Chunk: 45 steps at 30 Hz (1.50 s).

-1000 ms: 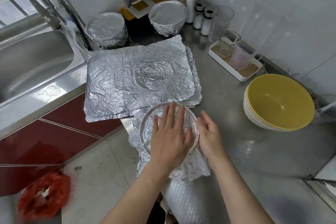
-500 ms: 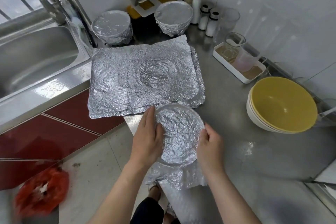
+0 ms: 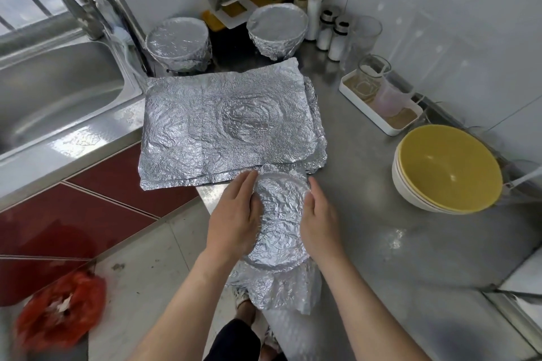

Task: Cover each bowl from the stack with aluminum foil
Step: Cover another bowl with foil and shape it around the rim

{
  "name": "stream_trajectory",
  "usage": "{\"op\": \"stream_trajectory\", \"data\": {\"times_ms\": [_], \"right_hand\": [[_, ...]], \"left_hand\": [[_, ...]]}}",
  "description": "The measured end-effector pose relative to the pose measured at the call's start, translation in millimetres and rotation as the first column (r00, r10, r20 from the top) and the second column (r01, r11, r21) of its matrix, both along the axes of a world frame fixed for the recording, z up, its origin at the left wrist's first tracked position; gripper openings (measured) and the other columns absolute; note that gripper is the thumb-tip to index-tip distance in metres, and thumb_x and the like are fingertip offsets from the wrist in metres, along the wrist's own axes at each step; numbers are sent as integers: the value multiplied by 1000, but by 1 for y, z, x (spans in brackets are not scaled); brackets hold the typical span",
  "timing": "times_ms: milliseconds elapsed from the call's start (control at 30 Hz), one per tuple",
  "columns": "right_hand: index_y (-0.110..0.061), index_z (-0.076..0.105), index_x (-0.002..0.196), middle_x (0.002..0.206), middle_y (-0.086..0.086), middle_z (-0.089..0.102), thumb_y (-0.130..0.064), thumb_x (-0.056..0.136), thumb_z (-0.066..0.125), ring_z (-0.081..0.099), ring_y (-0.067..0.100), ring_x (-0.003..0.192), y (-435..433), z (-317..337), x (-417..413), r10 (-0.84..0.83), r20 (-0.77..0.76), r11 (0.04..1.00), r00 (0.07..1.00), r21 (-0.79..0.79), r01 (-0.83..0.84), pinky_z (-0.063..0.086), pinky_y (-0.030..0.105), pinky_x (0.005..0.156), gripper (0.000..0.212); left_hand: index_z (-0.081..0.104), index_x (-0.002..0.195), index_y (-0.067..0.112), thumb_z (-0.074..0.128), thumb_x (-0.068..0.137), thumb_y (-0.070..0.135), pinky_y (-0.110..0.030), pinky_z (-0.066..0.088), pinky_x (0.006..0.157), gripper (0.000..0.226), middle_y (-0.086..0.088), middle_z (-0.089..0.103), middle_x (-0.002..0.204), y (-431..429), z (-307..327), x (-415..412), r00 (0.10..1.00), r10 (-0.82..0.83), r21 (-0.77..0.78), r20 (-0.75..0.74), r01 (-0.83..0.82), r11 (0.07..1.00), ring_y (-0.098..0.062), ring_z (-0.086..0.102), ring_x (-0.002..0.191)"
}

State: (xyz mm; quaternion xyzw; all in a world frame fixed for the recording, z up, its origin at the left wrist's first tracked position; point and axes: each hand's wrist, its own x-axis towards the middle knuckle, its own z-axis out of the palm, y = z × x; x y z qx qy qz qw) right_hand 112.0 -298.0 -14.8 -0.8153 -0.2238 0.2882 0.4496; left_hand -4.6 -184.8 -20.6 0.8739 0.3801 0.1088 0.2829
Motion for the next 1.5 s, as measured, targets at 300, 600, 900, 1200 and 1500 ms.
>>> {"op": "stream_trajectory", "data": {"times_ms": [300, 600, 900, 1200, 1500], "right_hand": [[-12, 44, 143, 139, -2, 52, -8, 102, 36, 46, 10, 129, -2, -6, 0, -71, 32, 996, 997, 59, 69, 24, -9, 85, 41], [-14, 44, 143, 112, -7, 51, -29, 103, 38, 47, 7, 104, 20, -3, 30, 113, -71, 993, 991, -5, -114, 38, 26, 96, 43], [-17, 64, 119, 81, -11, 61, -14, 102, 39, 54, -2, 69, 12, -2, 28, 112, 67, 994, 991, 1, -112, 40, 17, 65, 30], [-11, 57, 104, 90, 9, 63, -24, 104, 35, 60, 33, 88, 22, 0, 30, 289, 231, 945, 929, -223, -238, 43, 38, 70, 25], [-11, 59, 97, 89, 12, 66, -21, 102, 36, 60, 35, 84, 9, -6, 20, 104, 265, 975, 958, -216, -46, 47, 41, 71, 25]], "left_hand": [[40, 149, 21, 41, 103, 28, -30, 39, 102, 46, 1, 41, 151, 0, -5, 1, 1000, -22, 50, -9, 22, 998, -18, 40, 136], [37, 150, 20, 43, 102, 23, -31, 39, 102, 48, 0, 39, 152, -4, -3, 1, 1000, -24, 42, 13, 24, 999, -18, 39, 137], [35, 151, 21, 41, 103, 27, -35, 39, 107, 49, 3, 36, 154, -2, -5, 1, 997, -82, 32, -11, 82, 996, -18, 33, 141], [34, 152, 22, 27, 103, 39, -35, 41, 107, 52, 2, 37, 154, -1, -7, 3, 986, -164, 93, -39, 167, 982, -19, 35, 141], [18, 154, 26, 21, 101, 48, -51, 19, 119, 58, -2, 24, 160, 3, -2, 1, 948, -198, 194, -250, 249, 949, -23, 21, 148]]}}
